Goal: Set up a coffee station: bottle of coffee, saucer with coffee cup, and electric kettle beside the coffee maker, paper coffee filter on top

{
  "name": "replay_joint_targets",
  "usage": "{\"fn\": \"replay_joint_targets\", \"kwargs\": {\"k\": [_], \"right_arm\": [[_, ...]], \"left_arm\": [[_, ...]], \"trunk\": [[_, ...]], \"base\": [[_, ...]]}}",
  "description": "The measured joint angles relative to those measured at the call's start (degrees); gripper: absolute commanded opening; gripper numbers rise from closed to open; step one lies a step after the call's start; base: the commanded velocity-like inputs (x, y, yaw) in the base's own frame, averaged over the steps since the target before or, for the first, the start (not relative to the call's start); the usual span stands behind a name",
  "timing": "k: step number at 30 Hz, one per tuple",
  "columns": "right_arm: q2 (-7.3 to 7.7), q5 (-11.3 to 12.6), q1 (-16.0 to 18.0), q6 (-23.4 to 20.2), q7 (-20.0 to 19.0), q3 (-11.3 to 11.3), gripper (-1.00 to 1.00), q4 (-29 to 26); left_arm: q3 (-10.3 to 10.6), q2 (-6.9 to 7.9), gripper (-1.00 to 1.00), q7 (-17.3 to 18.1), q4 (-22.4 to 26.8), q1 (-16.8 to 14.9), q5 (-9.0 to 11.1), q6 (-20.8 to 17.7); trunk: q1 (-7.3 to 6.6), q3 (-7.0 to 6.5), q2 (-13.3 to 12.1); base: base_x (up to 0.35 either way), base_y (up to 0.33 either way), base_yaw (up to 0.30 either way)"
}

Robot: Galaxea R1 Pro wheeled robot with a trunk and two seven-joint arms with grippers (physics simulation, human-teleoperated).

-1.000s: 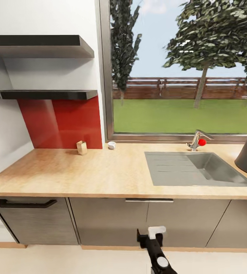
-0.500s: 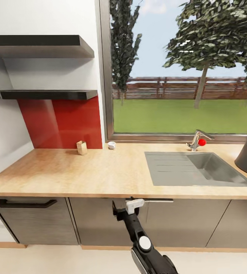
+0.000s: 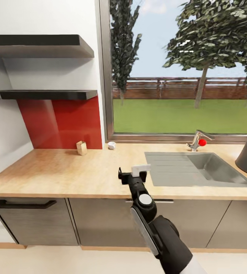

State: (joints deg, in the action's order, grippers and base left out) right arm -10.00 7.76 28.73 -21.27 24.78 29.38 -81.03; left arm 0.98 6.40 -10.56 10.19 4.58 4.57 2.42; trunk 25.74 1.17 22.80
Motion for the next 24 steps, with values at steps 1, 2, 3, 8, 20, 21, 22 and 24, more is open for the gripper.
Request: {"fn": "replay_joint_targets", "kwargs": {"k": [1,2,3,8,20,21,22,24], "right_arm": [[0.00,-0.04,1.75,-2.19,0.92,-0.56,1.00,0.01],[0.00,-0.14,4.25,-6.16,2.37,-2.00,1.00,0.03],[0.00,-0.15,6.78,-10.02,3.35,-3.80,1.00,0.22],[0.00,0.03,16.26,-16.09,4.50,-8.13,1.00,8.48],[0.00,7.17,36.08,-18.29,7.87,-11.26,1.00,35.29],[0.00,7.69,39.11,-18.27,8.02,-11.28,1.00,39.62],[0.00,8.29,40.78,-18.26,8.09,-11.29,1.00,41.85],[0.00,9.82,43.32,-18.26,8.13,-11.31,1.00,44.47]], "left_arm": [[-0.02,0.18,1.00,-0.01,-0.36,0.02,0.01,0.10],[-0.05,0.56,1.00,-0.04,-0.79,0.02,0.05,0.23],[-0.05,0.82,1.00,-0.06,-1.04,0.01,0.08,0.26],[-0.04,0.97,1.00,-0.08,-1.35,0.03,0.12,0.54],[0.05,0.38,1.00,-0.19,-3.05,-0.03,0.16,0.68],[0.04,0.36,1.00,-0.19,-3.28,0.00,0.18,0.72],[0.03,0.35,1.00,-0.17,-3.37,-0.02,0.19,0.72],[0.02,0.36,1.00,-0.12,-3.47,-0.03,0.19,0.64]], "trunk": [[-0.01,0.00,0.00],[-0.01,0.00,0.00],[-0.02,0.00,0.00],[-0.02,0.00,-0.01],[-0.02,0.00,0.00],[-0.02,0.00,0.00],[-0.03,0.00,0.01],[-0.03,0.00,0.01]], "base": [[0.196,0.033,0.000],[0.257,0.063,0.000],[0.280,0.075,0.000],[0.309,0.089,0.000],[0.320,0.138,0.000],[0.320,0.149,0.000],[0.320,0.149,0.000],[0.320,0.149,0.000]]}}
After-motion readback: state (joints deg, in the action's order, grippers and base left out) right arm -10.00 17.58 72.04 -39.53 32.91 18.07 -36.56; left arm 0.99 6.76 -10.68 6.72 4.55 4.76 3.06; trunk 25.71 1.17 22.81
